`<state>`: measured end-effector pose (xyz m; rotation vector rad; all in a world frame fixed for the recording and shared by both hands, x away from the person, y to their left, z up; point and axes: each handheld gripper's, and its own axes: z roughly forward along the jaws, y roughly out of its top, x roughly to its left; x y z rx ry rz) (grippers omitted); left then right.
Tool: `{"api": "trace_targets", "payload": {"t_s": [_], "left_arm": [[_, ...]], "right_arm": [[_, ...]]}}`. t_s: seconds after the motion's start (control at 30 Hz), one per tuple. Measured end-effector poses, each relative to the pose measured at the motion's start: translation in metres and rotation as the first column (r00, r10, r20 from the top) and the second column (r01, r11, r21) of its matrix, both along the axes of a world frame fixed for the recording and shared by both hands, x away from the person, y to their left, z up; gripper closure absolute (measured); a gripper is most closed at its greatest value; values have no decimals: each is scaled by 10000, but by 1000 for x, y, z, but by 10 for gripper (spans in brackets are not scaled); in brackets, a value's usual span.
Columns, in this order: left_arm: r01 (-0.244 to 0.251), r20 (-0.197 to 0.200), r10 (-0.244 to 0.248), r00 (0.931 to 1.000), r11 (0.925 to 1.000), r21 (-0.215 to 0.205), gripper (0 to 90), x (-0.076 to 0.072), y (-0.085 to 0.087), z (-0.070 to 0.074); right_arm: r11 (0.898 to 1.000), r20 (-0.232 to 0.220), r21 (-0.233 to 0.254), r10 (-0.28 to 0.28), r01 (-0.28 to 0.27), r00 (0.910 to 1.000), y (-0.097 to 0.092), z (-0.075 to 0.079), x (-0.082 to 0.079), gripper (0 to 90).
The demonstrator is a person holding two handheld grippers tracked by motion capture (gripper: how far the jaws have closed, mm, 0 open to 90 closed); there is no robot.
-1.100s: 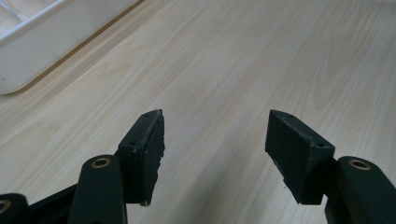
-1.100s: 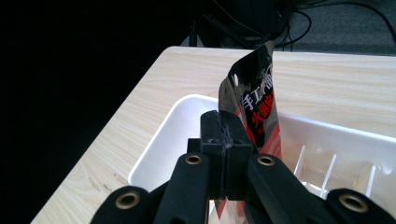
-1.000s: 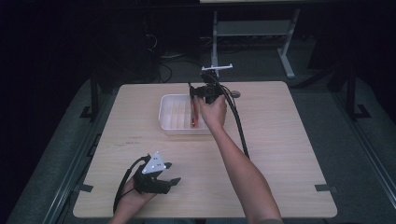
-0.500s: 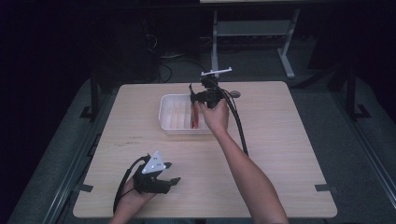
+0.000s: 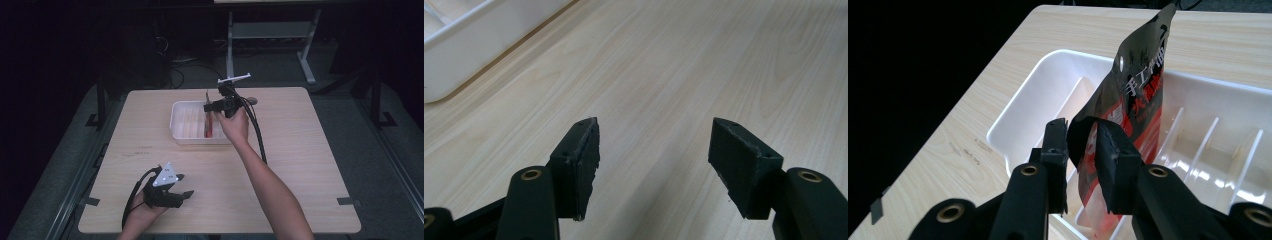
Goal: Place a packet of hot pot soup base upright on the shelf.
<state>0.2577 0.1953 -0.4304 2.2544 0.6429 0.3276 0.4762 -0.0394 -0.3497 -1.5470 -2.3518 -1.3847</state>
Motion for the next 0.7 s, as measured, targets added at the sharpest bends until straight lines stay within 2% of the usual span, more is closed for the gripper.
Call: {"api": "trace_targets", "payload": {"t_s": [0.13, 0.33, 0.6, 0.7], "left_arm": [[-1, 0, 1, 10000, 10000, -8, 367, 0, 0, 0], [-17, 9, 17, 10000, 10000, -33, 366, 0, 0, 0], [48, 14, -48, 10000, 10000, 14, 367, 0, -1, -1], [59, 20, -59, 10000, 10000, 13, 366, 0, -1, 0]], "right_arm": [[10000, -12, -44, 86, -86, 10000, 0, 0, -1, 732], [9997, -134, -141, 193, -195, 9997, 2, -2, -2, 866], [9993, -262, -216, 305, -310, 9992, 2, -8, -3, 872], [9992, -290, -161, 352, -357, 9990, 0, -8, -3, 835]]}}
